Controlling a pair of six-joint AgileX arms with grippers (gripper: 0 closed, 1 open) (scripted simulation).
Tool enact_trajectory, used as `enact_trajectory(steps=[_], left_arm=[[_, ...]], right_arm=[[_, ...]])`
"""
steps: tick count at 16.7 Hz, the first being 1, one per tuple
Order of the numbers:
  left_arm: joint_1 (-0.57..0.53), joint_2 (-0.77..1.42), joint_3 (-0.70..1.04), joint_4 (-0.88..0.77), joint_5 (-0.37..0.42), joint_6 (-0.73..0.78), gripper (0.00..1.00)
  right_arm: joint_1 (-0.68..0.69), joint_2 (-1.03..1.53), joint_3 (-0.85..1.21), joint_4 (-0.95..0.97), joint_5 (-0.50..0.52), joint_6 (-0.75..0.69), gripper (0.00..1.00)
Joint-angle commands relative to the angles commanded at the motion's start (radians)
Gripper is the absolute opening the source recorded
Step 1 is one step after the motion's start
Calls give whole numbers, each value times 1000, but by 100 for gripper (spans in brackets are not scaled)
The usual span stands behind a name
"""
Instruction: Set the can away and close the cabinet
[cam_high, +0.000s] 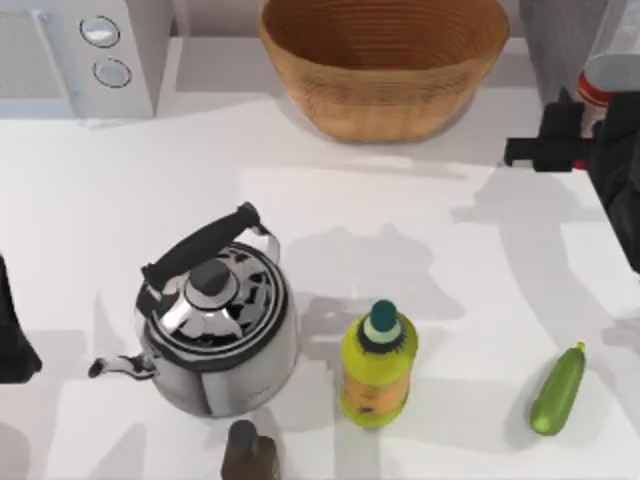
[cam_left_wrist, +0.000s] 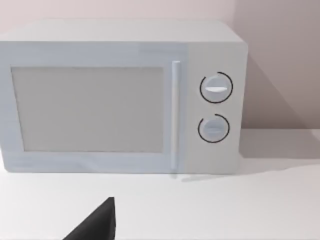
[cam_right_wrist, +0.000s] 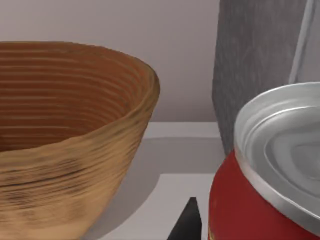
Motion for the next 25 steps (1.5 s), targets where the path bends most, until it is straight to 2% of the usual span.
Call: enact_trajectory(steps=[4, 7, 19, 25], left_arm=[[0, 0, 0, 0, 0, 0, 100], [0, 0, 0, 0, 0, 0, 100], [0, 0, 0, 0, 0, 0, 100], [0, 0, 0, 0, 0, 0, 100]], right_arm=[[-18, -55, -22, -25, -13, -6, 0], [-59, -188, -80, -91, -47, -18, 0], [-306, -1237, -489, -550, -299, -76, 0], [-380, -1529, -616, -693, -394, -100, 0]])
